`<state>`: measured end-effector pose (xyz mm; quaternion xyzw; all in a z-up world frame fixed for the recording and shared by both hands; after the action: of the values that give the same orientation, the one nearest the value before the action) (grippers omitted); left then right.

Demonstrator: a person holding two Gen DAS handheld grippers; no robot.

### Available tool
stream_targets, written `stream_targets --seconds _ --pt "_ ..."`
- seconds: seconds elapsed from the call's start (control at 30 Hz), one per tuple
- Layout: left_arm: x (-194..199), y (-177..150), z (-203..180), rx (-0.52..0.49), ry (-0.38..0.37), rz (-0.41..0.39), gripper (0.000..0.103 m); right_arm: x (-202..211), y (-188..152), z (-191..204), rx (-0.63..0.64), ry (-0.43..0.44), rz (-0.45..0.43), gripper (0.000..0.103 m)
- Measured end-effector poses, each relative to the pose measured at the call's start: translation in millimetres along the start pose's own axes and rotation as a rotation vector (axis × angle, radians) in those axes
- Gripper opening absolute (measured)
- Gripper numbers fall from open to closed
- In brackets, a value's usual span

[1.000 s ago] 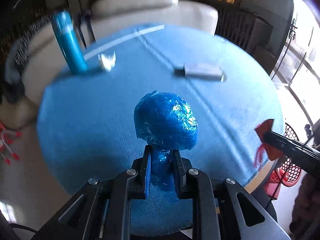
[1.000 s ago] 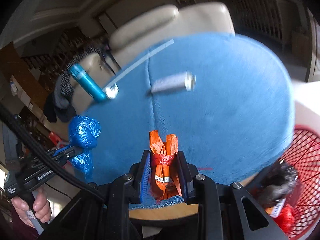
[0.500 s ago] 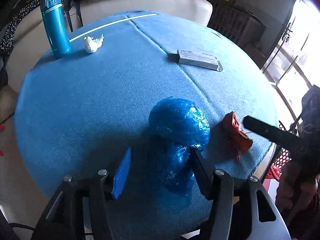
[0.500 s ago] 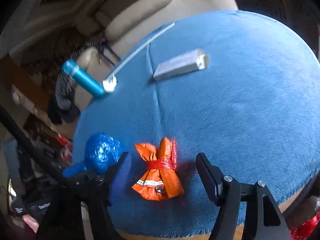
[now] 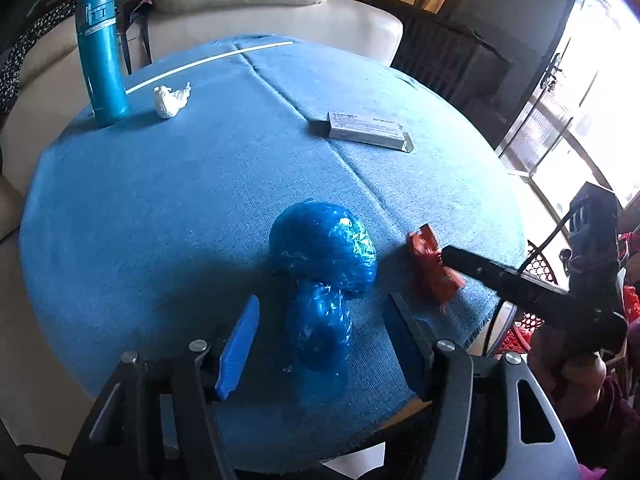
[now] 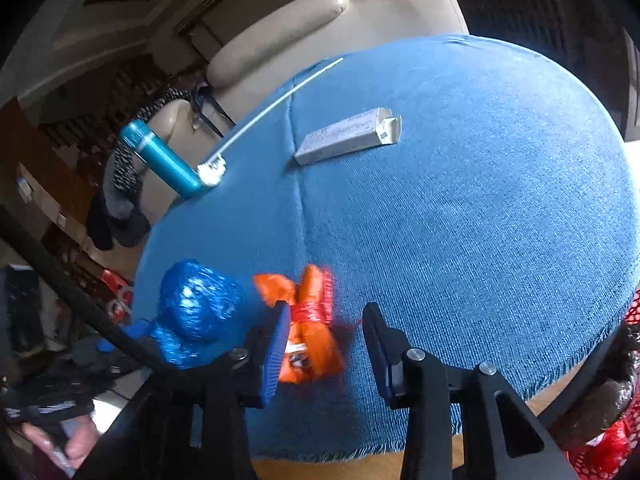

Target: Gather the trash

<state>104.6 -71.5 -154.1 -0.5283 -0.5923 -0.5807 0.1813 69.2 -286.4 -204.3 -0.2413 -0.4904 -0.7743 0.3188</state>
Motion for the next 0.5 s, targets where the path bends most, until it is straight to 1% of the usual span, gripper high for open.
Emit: stream_targets --seconds 0.07,0.2,0.27,0.33,0.37,0.4,0.43,0.47,0.5 --pt "-5.7 1.2 -0.6 -0.004 0.018 0.007 0.066 -1.7 -1.2 1.6 -0.006 0.017 -0.004 0.04" --pt "-18.2 -2.3 4.9 0.013 0.046 0.034 0.066 -2.1 -0.6 11.2 0.025 0.018 0.007 0.04" --pt "-19.6 -4.6 7.2 0.018 0.054 0.027 0.066 3.6 1.1 16.4 0.043 0.033 -0.014 0.04" --pt "-19.9 -4.0 7.1 0.011 0.068 0.016 0.065 4.1 4.0 20.1 0.063 0.022 -0.012 0.04" --pt "-19.4 -3.4 6.5 0.008 0.069 0.011 0.06 3.0 4.8 20.5 0.06 0.022 -0.01 0.04" --pt "-19.0 -3.1 5.5 0.004 0.069 0.008 0.051 1.1 5.2 20.5 0.055 0.02 -0.009 0.04" --pt "-19.4 -3.5 3.5 -0.007 0.07 0.01 0.047 -0.5 4.9 20.6 0.053 0.013 -0.006 0.04" --pt "-20.6 -3.9 2.1 -0.017 0.075 0.012 0.041 -3.5 4.3 20.8 0.052 0.004 0.004 0.041" --pt "-22.4 -3.7 1.2 -0.027 0.083 0.015 0.032 -6.4 3.3 21.3 0.051 0.004 0.017 0.041"
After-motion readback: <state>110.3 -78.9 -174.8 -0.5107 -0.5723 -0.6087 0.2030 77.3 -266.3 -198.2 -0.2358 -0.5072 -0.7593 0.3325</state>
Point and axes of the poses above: each gripper's, at about its wrist camera, not at the fingertips, and x roughly against the way its jaws point, z to its left, y to its top, the point moved 2 cm from there along -x, roughly the way its jaws point, and after that the axes turned 9 degrees about x, right-handed, at the moved point
